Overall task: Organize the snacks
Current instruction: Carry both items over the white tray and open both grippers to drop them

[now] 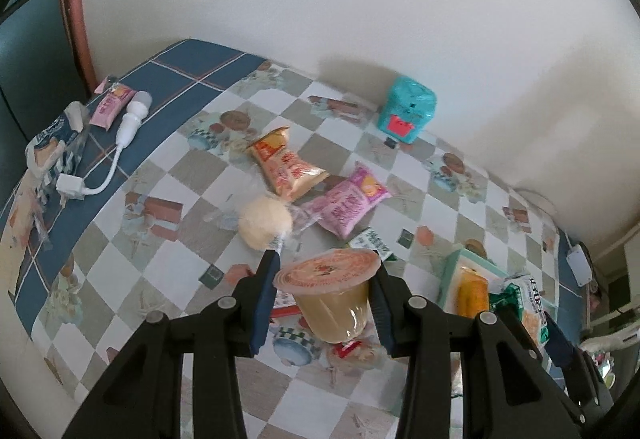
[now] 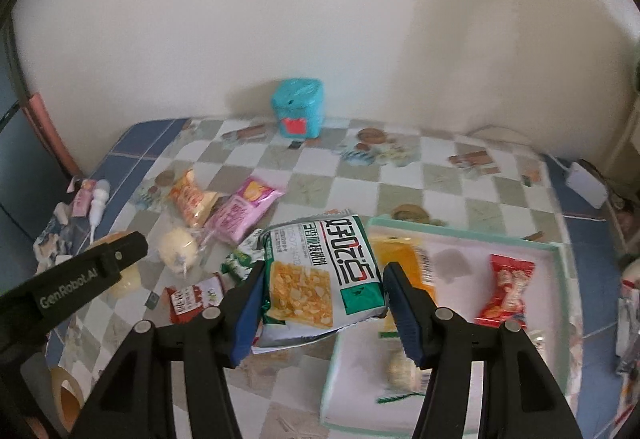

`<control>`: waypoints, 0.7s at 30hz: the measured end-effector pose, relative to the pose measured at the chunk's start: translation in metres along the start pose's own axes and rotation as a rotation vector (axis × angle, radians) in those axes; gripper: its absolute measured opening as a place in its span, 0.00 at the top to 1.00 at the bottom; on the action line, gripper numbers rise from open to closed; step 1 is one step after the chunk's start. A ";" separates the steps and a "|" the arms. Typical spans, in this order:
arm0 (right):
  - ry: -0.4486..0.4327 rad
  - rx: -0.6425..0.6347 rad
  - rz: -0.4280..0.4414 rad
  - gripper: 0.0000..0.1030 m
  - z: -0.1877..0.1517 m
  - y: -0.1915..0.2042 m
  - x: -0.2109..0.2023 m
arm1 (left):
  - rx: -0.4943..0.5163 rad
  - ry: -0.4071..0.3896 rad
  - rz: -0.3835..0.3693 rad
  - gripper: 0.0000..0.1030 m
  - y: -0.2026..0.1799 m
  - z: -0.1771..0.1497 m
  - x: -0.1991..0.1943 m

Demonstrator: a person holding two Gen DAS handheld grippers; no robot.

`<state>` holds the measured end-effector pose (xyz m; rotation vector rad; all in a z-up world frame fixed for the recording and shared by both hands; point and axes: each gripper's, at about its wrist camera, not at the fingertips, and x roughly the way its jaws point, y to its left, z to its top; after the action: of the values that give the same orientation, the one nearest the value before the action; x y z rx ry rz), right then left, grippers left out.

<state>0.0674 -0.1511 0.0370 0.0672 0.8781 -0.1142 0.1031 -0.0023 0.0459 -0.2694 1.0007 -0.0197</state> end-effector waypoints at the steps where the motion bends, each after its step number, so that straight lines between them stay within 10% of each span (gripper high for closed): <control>1: 0.001 0.010 -0.004 0.41 -0.002 -0.004 -0.002 | 0.002 0.002 -0.007 0.57 -0.002 -0.001 -0.001; 21: 0.148 0.424 -0.255 0.41 -0.050 -0.170 -0.008 | 0.255 0.090 -0.158 0.57 -0.116 -0.054 -0.005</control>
<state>0.0022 -0.3141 0.0096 0.3632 0.9959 -0.5386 0.0681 -0.1258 0.0493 -0.1136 1.0528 -0.3030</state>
